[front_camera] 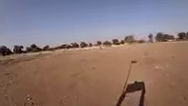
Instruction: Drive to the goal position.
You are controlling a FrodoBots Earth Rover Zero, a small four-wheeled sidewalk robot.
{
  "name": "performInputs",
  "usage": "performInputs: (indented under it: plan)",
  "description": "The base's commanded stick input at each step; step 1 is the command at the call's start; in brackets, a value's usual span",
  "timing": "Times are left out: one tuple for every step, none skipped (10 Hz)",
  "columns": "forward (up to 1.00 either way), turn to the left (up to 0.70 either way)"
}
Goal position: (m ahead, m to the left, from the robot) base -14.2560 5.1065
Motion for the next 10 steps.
performInputs:
  plan:
    - [1.00, 0.08]
    - [1.00, 0.23]
    - [1.00, 0.40]
    - [1.00, 0.40]
    - [1.00, 0.20]
    - [1.00, 0.01]
    - [1.00, 0.00]
    - [1.00, 0.00]
    - [1.00, 0.00]
    - [1.00, 0.00]
